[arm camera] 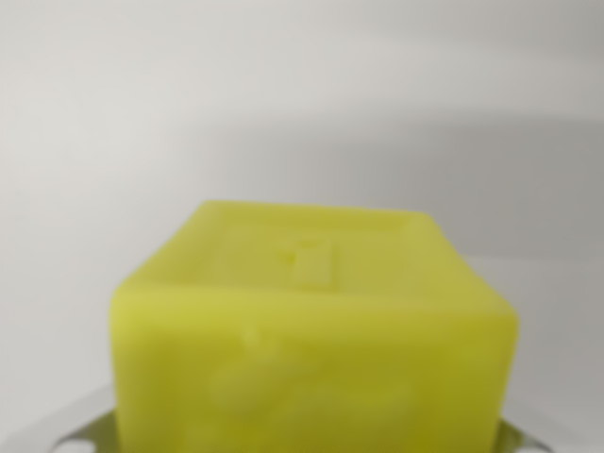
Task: Pick yellow cube
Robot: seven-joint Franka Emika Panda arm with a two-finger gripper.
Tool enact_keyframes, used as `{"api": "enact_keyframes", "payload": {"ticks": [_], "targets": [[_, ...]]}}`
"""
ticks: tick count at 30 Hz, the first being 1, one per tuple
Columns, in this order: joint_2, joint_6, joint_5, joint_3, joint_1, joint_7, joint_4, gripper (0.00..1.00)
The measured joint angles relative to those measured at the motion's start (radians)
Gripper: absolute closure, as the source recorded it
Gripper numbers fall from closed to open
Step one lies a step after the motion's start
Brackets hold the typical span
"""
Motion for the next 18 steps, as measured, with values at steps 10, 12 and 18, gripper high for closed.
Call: {"api": "enact_keyframes", "payload": {"ticks": [10,12,18], "targets": [[-0.045,-0.047,0.002,0.000,0.000,-0.002,0.001,1.00],[-0.054,-0.056,0.003,0.000,0.000,-0.002,0.002,1.00],[-0.080,-0.085,0.004,0.000,0.000,-0.003,0.005,1.00]]}}
